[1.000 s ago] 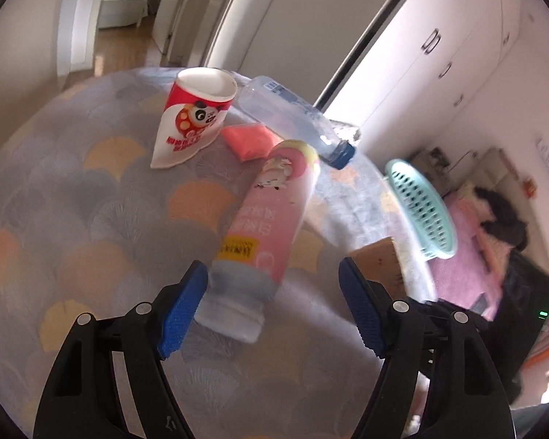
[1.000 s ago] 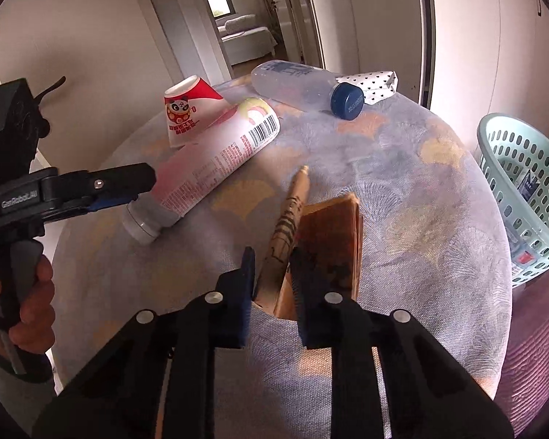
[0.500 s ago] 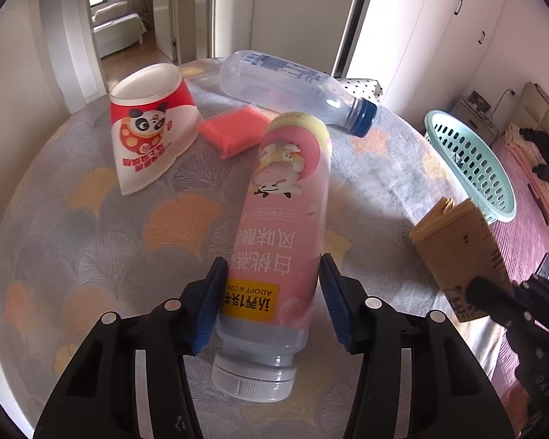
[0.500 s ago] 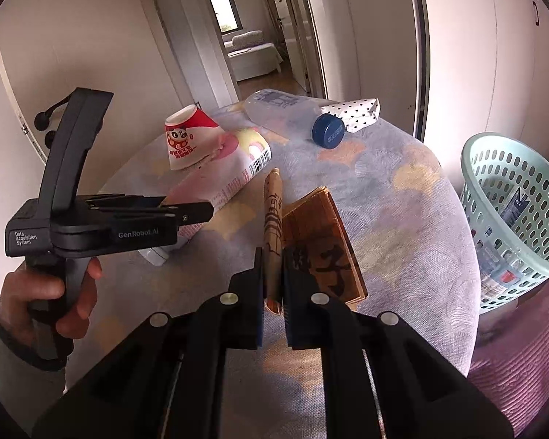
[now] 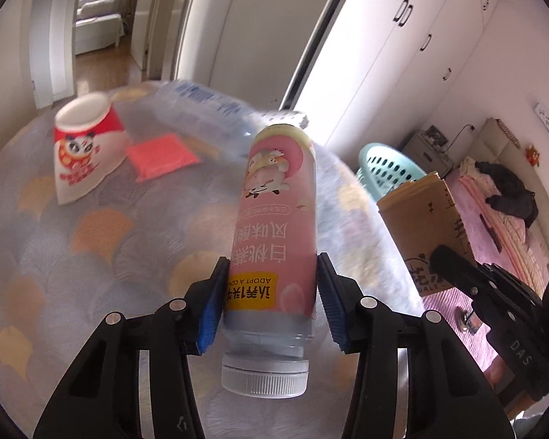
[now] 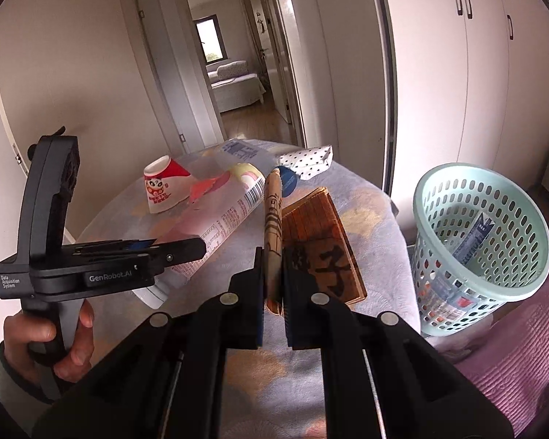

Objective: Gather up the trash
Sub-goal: 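Carry the pink bottle and brown paper over the teal basket and release both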

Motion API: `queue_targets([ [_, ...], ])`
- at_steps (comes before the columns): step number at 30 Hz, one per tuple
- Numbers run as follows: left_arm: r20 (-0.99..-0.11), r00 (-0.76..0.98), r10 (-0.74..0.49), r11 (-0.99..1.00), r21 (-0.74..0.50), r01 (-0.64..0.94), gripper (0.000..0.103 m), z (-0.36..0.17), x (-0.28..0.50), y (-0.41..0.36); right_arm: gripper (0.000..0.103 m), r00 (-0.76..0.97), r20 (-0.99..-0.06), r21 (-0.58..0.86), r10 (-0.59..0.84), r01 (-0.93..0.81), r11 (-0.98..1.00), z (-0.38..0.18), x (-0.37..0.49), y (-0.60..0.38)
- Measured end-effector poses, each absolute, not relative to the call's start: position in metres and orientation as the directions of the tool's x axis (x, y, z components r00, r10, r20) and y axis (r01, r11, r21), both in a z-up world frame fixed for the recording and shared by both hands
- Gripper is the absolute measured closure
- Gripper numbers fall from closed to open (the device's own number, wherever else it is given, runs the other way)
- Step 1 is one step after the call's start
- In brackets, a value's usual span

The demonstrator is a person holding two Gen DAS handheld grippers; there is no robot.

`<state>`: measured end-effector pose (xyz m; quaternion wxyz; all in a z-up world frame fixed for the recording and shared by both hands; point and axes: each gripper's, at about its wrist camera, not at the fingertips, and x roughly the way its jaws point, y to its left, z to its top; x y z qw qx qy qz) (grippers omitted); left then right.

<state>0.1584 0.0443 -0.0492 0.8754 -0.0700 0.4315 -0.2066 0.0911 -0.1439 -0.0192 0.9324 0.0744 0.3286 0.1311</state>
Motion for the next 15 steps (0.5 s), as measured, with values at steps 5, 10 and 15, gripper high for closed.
queue_targets([
  [5,-0.689,0.558,-0.462,0.884,-0.309,0.351,0.057,-0.031,0.162,0.016,0.096,0.799,-0.552,0.223,0.239,-0.134,0.966,-0.002,0.094,-0.178],
  [10,-0.648,0.563,-0.513,0.851,-0.302,0.429,0.057,-0.009,0.171,-0.030,0.096,0.850,-0.505,0.217,0.152,-0.046,0.975,0.016,0.105,-0.222],
  [15,-0.628,0.565,-0.536,0.830,-0.270,0.487,0.057,0.004,0.184,-0.085,0.096,0.864,-0.495,0.255,0.093,0.042,0.966,0.020,0.127,-0.270],
])
